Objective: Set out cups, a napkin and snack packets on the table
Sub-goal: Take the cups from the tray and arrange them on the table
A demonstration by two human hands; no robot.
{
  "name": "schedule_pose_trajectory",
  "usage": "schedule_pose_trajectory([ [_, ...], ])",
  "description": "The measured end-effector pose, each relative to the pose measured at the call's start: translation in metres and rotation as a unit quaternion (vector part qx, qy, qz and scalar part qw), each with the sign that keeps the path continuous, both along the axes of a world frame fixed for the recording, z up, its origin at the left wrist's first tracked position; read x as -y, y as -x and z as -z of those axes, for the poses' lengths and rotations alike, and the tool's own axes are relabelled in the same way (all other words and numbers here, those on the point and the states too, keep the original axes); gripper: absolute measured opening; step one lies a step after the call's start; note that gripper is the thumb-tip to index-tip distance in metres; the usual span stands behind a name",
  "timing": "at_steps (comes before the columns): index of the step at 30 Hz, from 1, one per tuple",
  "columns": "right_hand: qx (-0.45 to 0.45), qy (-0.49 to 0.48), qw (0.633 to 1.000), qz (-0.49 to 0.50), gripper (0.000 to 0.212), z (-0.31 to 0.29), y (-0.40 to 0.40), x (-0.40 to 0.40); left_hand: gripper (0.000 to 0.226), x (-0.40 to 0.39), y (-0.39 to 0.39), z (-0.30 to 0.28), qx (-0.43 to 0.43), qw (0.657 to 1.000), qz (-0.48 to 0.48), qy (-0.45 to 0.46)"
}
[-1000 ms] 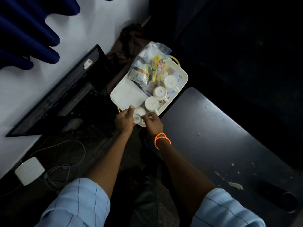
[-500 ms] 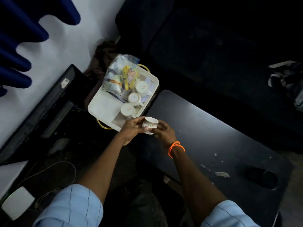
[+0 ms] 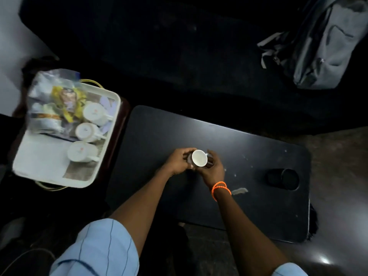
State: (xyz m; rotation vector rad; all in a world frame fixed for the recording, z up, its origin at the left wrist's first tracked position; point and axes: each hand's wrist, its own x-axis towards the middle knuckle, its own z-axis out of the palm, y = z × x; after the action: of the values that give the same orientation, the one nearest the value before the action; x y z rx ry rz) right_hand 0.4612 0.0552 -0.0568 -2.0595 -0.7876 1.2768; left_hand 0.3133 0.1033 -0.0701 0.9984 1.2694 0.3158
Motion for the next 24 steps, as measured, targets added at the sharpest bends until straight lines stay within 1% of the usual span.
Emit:
schedule_pose_trajectory([
  [4,0.065,-0.013,0.997,0.025,0.083,0.033,-0.028,0.006,0.068,-0.006,-0.039,0.033,-0.002,0.998,0.060,-0.025],
  [6,0.086,-0.007,0.995,0.040,0.084,0.047,-0.037,0.010,0.069,-0.005,-0.053,0.047,0.000,0.996,0.088,-0.032],
  [8,0.094,-0.005,0.994,0.056,0.088,0.058,-0.045,0.015,0.070,-0.003,-0.064,0.060,0.001,0.992,0.116,-0.041],
  [11,0.120,-0.017,0.990,0.071,0.094,0.069,-0.050,0.022,0.072,-0.001,-0.073,0.073,0.003,0.991,0.128,-0.050],
  [14,0.143,-0.021,0.986,0.082,0.108,0.069,-0.043,0.023,0.074,0.004,-0.070,0.074,0.008,0.989,0.128,-0.073],
  [16,0.156,-0.011,0.977,0.141,0.113,0.066,-0.032,0.027,0.072,0.008,-0.056,0.069,-0.006,0.988,0.123,-0.095],
  [17,0.163,-0.002,0.971,0.178,0.108,0.064,-0.024,0.031,0.070,0.011,-0.046,0.066,-0.020,0.989,0.110,-0.102],
  [19,0.170,0.037,0.956,0.237,0.090,0.062,-0.002,0.043,0.062,0.018,-0.017,0.060,-0.053,0.990,0.066,-0.110],
  [21,0.179,0.088,0.942,0.270,0.070,0.057,0.032,0.055,0.048,0.026,0.021,0.052,-0.082,0.989,-0.008,-0.123],
  [22,0.176,0.095,0.942,0.269,0.063,0.054,0.054,0.059,0.041,0.030,0.043,0.046,-0.091,0.985,-0.052,-0.136],
  [24,0.160,0.086,0.960,0.211,0.052,0.047,0.103,0.063,0.030,0.041,0.091,0.032,-0.131,0.962,-0.127,-0.201],
])
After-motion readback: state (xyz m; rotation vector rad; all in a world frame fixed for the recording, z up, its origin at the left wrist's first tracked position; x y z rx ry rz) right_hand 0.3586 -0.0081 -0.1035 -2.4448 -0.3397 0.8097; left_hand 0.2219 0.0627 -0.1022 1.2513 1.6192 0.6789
